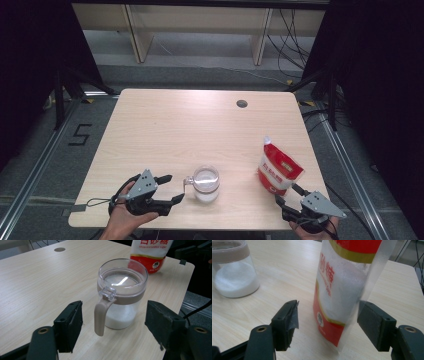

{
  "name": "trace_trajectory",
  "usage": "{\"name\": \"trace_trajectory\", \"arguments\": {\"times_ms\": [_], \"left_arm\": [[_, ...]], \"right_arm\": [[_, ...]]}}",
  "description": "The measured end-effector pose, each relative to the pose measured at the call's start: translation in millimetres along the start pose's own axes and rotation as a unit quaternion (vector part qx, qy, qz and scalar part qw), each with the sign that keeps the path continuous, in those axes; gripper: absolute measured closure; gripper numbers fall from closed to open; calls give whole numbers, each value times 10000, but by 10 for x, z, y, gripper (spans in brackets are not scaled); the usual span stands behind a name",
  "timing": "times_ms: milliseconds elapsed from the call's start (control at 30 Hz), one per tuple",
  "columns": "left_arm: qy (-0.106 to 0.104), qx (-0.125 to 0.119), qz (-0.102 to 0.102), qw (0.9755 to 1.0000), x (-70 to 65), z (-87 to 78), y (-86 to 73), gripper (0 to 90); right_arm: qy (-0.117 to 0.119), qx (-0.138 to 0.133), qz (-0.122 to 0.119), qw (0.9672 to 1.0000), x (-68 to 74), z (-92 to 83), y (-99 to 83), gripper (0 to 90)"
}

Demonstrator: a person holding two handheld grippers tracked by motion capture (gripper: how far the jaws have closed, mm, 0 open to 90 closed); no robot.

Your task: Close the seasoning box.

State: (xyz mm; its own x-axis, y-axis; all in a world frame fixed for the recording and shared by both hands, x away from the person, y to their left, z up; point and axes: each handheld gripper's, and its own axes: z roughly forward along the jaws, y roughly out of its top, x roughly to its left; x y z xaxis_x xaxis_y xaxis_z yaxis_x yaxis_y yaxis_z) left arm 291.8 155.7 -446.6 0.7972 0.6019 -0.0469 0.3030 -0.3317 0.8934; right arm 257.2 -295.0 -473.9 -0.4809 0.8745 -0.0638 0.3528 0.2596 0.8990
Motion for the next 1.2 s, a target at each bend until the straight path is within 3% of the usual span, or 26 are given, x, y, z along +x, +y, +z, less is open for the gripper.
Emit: {"name": "trace_trajectory", "arguments": {"times_ms": [100, 167, 200, 233, 267, 333, 400, 433, 467, 567, 633, 733, 867, 900, 933, 1100, 1133, 1167, 1200], "left_arm": [[-31, -35, -90, 9999, -3, 4, -22, 272], [-30, -6, 22, 10000, 24, -4, -33, 265], [-10, -21, -143, 9999, 13, -3, -47, 262], [-11, 20, 4, 10000, 41, -13, -50, 261], [-3, 1, -147, 9999, 34, -13, -62, 260], [23, 20, -188, 9998, 48, -24, -82, 259], [5, 18, -94, 10000, 73, -32, -97, 257], [32, 50, -228, 9997, 64, -40, -111, 257], [45, 50, -143, 9999, 76, -49, -115, 256], [25, 27, -182, 9998, 85, -63, -142, 257], [21, 73, -100, 9999, 100, -70, -160, 250], [28, 111, -296, 9995, 88, -63, -214, 238], [15, 203, -135, 9997, 126, -67, -280, 219], [13, 184, -154, 9997, 125, -63, -294, 215], [60, 208, -309, 9993, 105, -66, -314, 209], [78, 243, -349, 9991, 98, -49, -394, 175], [125, 384, -189, 9990, 117, -65, -401, 175], [93, 258, -316, 9991, 89, -49, -411, 175], [53, 277, -308, 9991, 95, -47, -422, 175]], "right_arm": [[-9, 24, 46, 10000, 1, -6, 0, 338], [-4, 27, 47, 10000, -1, -7, 0, 339], [-10, 18, -4, 10000, -7, -2, -2, 338], [6, 29, 21, 10000, -4, -3, 0, 337], [1, 31, 35, 10000, -2, -3, -1, 338], [-7, 3, 29, 10000, -3, 0, -2, 338], [-17, 51, 35, 10000, -2, -5, -3, 338], [38, 31, -3, 10000, -10, 3, -2, 338], [4, 38, -14, 10000, -11, -1, -2, 337], [7, -8, 37, 10000, -6, 2, -2, 337], [9, 24, 66, 10000, -2, -3, -1, 336], [47, 24, 13, 10000, -10, 2, -3, 334], [55, 18, 23, 10000, -8, 4, -5, 322], [76, 57, 66, 9999, -2, 1, -5, 313], [49, 26, 79, 10000, 4, 6, -8, 306], [12, 17, -54, 10000, 1, 8, -10, 299], [13, 14, -76, 10000, -3, 7, -13, 292], [57, 34, -38, 10000, 1, 5, -16, 287], [95, 59, -48, 9999, 6, 5, -21, 284]]}}
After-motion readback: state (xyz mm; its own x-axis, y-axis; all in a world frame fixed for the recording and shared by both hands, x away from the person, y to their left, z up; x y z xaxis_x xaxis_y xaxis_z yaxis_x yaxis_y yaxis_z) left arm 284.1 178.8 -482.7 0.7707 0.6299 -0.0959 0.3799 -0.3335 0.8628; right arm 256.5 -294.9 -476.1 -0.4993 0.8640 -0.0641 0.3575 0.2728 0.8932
